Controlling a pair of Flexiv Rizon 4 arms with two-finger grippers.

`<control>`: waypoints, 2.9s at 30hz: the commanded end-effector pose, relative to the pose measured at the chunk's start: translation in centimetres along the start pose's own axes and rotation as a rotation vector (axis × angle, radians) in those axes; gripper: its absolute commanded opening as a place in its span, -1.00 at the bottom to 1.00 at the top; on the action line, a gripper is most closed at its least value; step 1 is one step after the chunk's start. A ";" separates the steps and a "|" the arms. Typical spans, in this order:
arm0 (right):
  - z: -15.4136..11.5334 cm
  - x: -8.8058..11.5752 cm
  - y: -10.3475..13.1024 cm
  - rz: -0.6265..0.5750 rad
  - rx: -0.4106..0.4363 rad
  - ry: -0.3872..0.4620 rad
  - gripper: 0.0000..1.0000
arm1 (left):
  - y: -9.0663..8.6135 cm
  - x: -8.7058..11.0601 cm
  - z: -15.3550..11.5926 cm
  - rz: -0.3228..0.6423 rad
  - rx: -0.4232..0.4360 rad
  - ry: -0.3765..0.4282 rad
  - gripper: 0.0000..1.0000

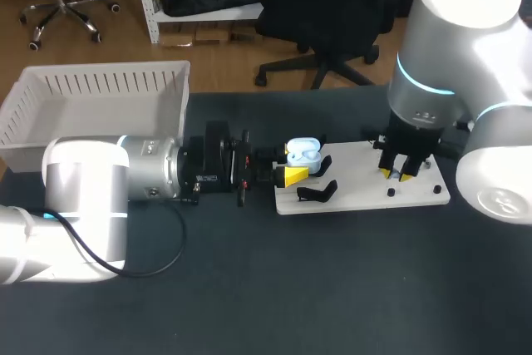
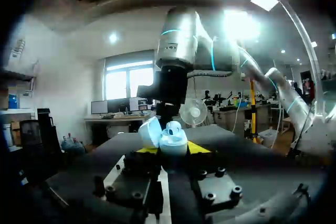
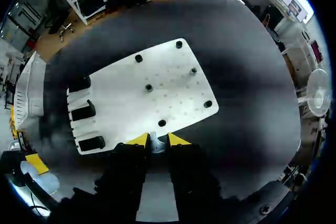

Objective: Pick up each earbud case from the left stands, insert the matching earbuds, close the lid, and place the case in the box.

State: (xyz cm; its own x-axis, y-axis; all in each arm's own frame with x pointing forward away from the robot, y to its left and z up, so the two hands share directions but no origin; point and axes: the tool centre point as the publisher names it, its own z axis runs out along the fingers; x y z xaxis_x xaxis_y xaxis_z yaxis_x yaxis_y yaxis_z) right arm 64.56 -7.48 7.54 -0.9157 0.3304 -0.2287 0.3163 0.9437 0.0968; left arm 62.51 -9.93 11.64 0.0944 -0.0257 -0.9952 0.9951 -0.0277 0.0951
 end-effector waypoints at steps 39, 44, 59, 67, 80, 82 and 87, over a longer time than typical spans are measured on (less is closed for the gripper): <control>-14.8 6.5 10.8 -0.076 0.076 -0.131 -1.00 | -0.2 0.1 0.0 0.004 -0.008 -0.002 -1.00; -14.7 6.4 12.1 -0.181 0.083 -0.140 -1.00 | -0.2 0.1 0.0 0.004 -0.008 -0.002 -1.00; -13.0 7.6 16.3 -0.671 0.204 -0.037 -1.00 | -0.2 0.1 0.0 0.004 -0.008 -0.002 -1.00; -13.0 7.6 16.3 -0.671 0.204 -0.037 -1.00 | -0.2 0.1 0.0 0.004 -0.008 -0.002 -1.00; -11.8 6.5 14.4 -0.570 0.231 0.062 -1.00 | -0.2 0.1 0.0 0.004 -0.008 -0.002 -1.00; -11.7 6.3 13.6 -0.550 0.240 0.070 -1.00 | -0.2 0.1 0.0 0.004 -0.008 -0.002 -1.00; -12.0 6.5 13.6 -0.561 0.217 0.057 -1.00 | -0.2 0.1 0.0 0.004 -0.008 -0.002 -1.00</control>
State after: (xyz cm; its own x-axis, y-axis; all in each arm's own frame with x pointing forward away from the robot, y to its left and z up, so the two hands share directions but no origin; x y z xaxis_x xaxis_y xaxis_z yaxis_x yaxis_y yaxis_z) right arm 60.19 7.23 18.83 -0.9700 -0.2083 -0.1256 -0.1760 0.9574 -0.2291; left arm 62.51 -9.93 11.64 0.0943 -0.0256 -0.9952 0.9951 -0.0277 0.0950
